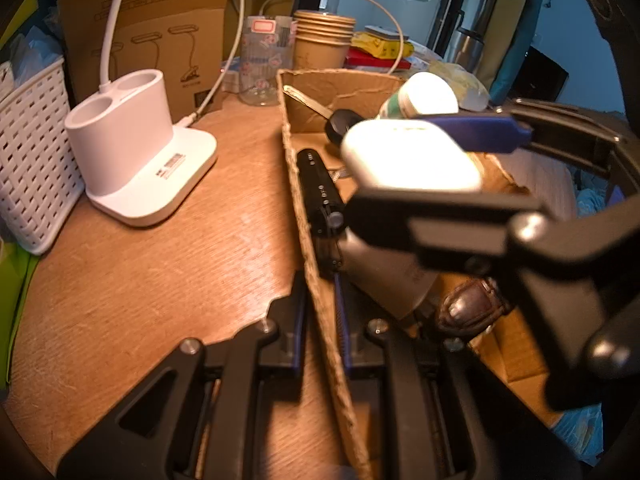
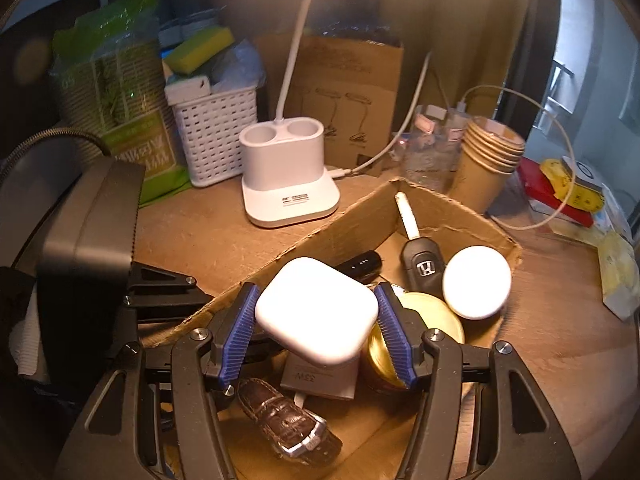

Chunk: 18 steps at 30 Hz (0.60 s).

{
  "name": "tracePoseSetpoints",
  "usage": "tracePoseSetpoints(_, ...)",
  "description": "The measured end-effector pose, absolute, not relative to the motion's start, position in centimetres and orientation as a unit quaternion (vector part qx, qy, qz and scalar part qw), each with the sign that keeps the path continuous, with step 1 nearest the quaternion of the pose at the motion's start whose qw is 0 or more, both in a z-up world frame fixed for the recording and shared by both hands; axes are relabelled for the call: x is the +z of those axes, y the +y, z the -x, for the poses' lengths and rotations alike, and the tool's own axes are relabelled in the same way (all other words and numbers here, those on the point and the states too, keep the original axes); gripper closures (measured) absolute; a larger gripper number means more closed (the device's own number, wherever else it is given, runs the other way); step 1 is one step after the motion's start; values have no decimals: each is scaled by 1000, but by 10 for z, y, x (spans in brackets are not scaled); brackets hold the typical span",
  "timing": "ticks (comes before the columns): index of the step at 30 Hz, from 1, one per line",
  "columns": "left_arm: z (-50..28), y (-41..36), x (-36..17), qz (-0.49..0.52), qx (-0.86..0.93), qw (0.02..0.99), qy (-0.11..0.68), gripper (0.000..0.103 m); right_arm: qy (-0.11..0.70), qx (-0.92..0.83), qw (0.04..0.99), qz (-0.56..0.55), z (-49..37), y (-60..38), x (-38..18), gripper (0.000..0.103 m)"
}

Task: Organize rigid objects
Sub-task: 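Carry the earbud case into the box and release it on the charger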

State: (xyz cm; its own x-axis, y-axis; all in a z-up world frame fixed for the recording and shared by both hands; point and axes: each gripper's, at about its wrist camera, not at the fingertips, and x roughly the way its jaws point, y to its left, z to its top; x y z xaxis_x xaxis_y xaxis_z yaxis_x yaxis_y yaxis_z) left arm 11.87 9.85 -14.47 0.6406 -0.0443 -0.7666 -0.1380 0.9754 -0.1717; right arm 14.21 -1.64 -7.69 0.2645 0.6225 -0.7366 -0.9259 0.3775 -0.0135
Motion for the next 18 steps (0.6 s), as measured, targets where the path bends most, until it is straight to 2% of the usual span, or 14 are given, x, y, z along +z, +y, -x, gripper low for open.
tracePoseSetpoints(18,-119,101,-145,107,27,899,423,89,341,522,731,278,-145,2,-91,41)
